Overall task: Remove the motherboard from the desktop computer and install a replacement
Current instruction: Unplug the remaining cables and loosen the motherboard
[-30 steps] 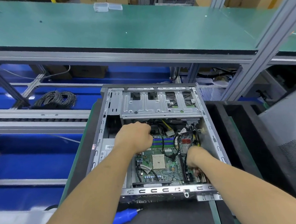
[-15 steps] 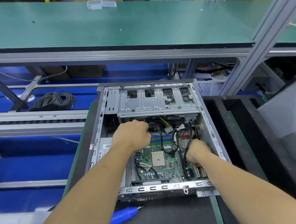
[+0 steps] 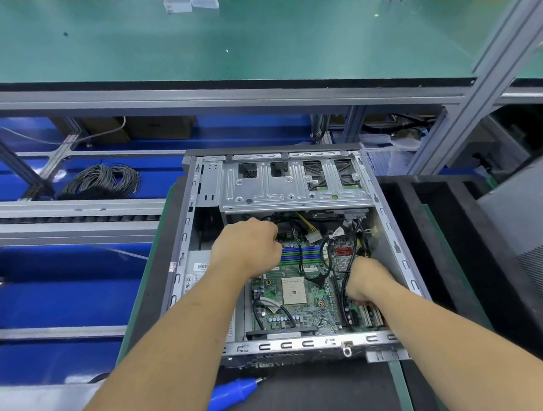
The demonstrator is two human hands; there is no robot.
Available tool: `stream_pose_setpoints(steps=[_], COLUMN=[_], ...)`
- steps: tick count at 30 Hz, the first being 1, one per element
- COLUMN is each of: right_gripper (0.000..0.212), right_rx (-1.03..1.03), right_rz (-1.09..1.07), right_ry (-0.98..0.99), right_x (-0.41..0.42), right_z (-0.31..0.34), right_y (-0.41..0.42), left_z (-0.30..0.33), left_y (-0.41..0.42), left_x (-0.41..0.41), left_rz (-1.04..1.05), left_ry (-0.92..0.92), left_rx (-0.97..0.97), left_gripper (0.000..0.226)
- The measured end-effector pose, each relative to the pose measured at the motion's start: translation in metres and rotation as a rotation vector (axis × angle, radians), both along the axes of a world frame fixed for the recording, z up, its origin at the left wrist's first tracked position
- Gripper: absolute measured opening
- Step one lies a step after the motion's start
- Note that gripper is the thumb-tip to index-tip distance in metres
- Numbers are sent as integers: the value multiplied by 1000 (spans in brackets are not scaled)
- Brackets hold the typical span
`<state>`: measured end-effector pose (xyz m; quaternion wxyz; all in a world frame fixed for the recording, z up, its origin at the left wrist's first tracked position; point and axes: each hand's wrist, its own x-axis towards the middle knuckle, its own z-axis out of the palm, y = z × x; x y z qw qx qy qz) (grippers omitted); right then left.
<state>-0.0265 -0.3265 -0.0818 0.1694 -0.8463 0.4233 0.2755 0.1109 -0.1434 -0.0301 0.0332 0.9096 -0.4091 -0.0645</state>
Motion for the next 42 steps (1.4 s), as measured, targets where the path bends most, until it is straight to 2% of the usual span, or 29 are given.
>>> stream_pose_setpoints(steps=[8,19,23,26,30,32,35,39,42], right_gripper=[13,9,11,14,21,18,26,39,39], right_rx=[12,-19,-136,-239,37,113,215,193,145], right_rz=[-90,26,273,488,749,907,1088,1298,1423], right_ry=[-104,-41,36,-83,-370,-410,-437,-340,-202], right_x=[-1,1,2,9,26,31,35,47,51], right_z=[-3,1,10,16,17,17,13,13,16], right_y=[-1,0,13,31,51,59,72,94,104], left_z=[-1,-2,-3,-5,-6,-6,-7,-6,-5], left_y=[0,0,0,-1,-2,-2,-1,-1,-1], left_x=[0,1,1,2,3,3,3,2,2], left_rz=[-6,-4,-7,-5,2,9,19,27,28], left_ry=[-4,-3,1,-3,-9,-9,-4,6,14], left_rx=[1,5,4,17,24,28,29,26,20], left_gripper=[18,18,18,19,20,20,18,16,14])
